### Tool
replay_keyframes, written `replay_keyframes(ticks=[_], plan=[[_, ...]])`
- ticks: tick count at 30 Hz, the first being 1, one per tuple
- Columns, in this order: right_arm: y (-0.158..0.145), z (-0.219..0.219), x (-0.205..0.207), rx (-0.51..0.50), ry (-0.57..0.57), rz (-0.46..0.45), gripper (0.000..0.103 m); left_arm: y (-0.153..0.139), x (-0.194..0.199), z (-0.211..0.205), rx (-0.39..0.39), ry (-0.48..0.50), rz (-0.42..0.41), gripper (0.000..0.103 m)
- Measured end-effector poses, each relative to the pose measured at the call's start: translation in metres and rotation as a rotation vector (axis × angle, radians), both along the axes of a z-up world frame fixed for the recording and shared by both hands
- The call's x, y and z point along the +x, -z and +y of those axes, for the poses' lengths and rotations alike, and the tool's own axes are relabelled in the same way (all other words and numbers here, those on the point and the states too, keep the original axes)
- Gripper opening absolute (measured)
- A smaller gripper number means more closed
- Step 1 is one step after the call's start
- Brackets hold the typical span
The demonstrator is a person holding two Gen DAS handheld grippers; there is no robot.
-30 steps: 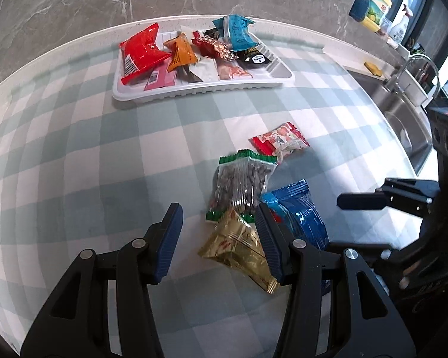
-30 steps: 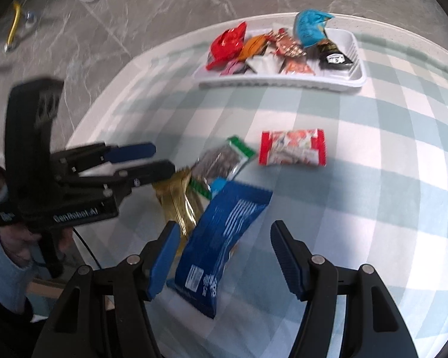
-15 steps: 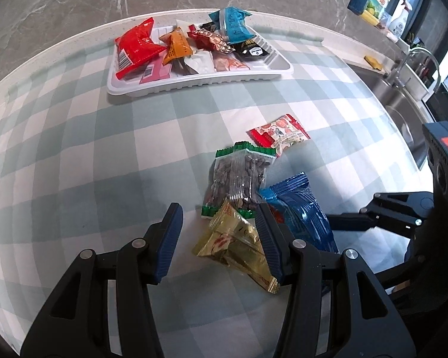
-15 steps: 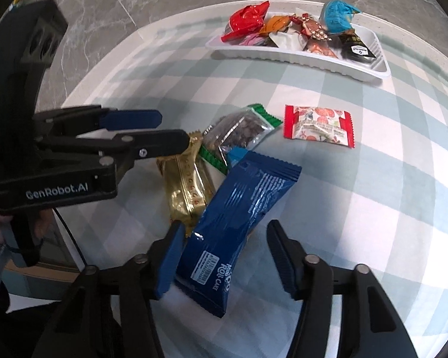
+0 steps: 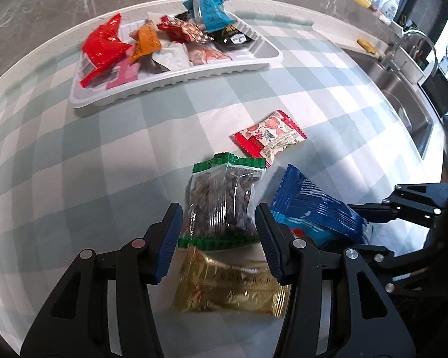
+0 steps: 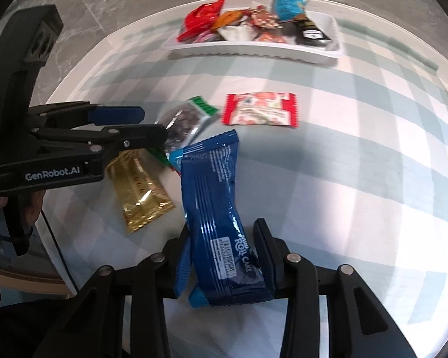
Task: Organize snacks
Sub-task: 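Grasp the dark blue cake packet with the right tool while the left tool grasps the green-topped clear bag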
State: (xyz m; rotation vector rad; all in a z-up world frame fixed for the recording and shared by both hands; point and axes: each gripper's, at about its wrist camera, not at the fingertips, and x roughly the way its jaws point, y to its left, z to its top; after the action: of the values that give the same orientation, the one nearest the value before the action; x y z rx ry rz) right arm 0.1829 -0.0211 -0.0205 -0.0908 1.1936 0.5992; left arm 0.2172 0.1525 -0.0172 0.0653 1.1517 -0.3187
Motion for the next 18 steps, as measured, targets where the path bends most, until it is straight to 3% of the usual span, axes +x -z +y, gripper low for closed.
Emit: replay_keyframes(ticks=[16,18], plan=[[0.0,0.016,0.001,-0.036,-0.059,-0.031,0.042,0.021,0.016,-0.012,0.037,0.015,0.035,0.053],[0.001,0.017,0.002,-0.037,-0.064,-0.033,0.038,0.021,0.015,-0.013,0.044,0.019,0.031,0.054]])
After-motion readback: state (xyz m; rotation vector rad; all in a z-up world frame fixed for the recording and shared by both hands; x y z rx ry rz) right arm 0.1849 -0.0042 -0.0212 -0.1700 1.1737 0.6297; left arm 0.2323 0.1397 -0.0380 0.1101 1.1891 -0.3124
